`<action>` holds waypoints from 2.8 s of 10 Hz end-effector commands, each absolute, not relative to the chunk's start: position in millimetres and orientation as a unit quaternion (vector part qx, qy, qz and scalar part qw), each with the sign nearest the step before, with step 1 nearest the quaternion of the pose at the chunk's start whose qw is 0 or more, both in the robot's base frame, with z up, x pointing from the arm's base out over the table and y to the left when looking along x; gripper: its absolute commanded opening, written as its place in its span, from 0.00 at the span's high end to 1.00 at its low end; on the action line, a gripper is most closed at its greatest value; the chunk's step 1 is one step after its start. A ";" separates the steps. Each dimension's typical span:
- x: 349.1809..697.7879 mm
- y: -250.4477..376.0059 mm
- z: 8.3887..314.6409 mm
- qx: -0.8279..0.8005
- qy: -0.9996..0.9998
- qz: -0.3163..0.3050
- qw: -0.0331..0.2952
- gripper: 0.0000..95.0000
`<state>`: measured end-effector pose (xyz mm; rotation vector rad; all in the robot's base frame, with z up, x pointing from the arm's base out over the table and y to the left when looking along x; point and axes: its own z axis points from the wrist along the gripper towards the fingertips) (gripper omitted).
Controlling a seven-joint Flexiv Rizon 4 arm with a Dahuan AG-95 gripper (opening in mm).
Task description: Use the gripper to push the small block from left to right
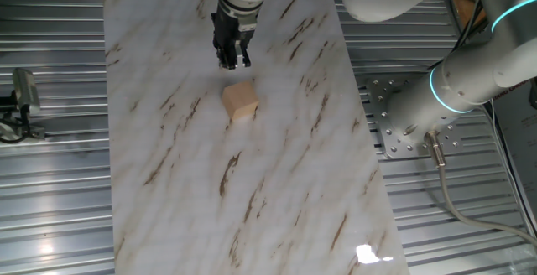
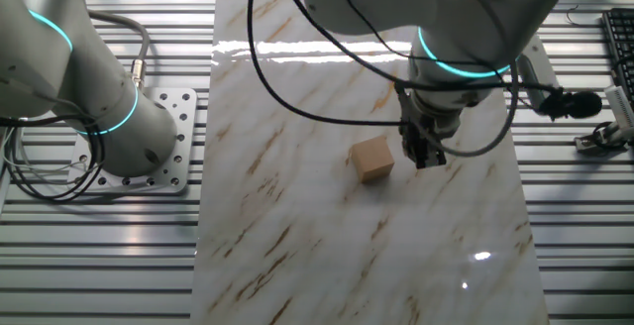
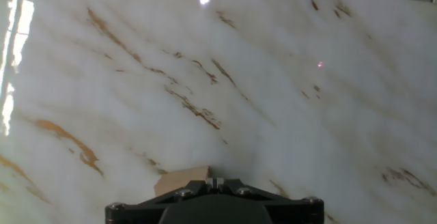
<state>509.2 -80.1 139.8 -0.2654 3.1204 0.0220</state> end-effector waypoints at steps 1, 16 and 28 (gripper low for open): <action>505.4 -83.1 137.3 -0.086 0.996 0.010 0.010 1.00; 499.9 -91.3 124.4 -0.080 0.995 0.037 0.036 1.00; 499.9 -91.3 124.4 -0.074 0.997 0.030 0.003 1.00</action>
